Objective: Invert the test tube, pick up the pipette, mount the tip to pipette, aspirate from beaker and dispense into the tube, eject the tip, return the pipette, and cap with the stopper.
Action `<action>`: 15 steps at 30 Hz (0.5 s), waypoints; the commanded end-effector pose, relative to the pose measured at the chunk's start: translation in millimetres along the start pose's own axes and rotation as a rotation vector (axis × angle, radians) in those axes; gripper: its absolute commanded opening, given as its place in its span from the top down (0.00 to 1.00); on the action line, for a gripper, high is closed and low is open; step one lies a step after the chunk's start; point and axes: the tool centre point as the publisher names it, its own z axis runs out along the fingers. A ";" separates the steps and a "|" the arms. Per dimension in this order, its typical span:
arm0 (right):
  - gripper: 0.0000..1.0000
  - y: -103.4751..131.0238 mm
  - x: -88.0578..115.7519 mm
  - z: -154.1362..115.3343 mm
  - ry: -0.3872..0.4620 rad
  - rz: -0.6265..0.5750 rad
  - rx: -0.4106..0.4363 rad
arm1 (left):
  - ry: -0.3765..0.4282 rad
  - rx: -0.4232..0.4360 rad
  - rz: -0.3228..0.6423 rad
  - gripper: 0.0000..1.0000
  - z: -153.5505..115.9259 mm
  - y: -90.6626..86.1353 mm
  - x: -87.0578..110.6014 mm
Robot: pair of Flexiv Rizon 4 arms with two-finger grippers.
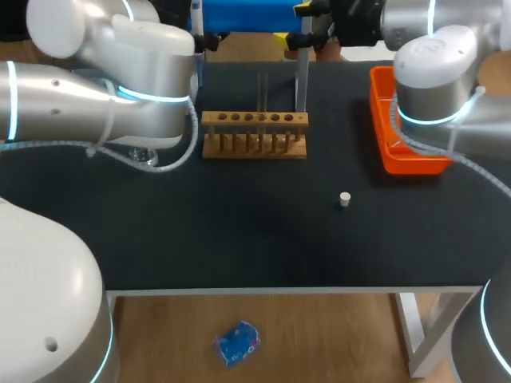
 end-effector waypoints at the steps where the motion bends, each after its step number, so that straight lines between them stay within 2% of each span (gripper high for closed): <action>1: 0.00 1.7 11.7 -45.4 0.000 -0.007 0.017 | 0.282 -0.027 0.073 0.00 -32.6 4.9 10.6; 10: 0.00 -16.6 51.2 -90.9 0.024 0.003 0.033 | 0.495 -0.101 0.219 0.00 -40.7 12.8 45.7; 15: 0.00 -33.7 69.5 -118.8 -0.009 0.029 0.044 | 0.586 -0.122 0.276 0.00 -38.2 13.0 61.6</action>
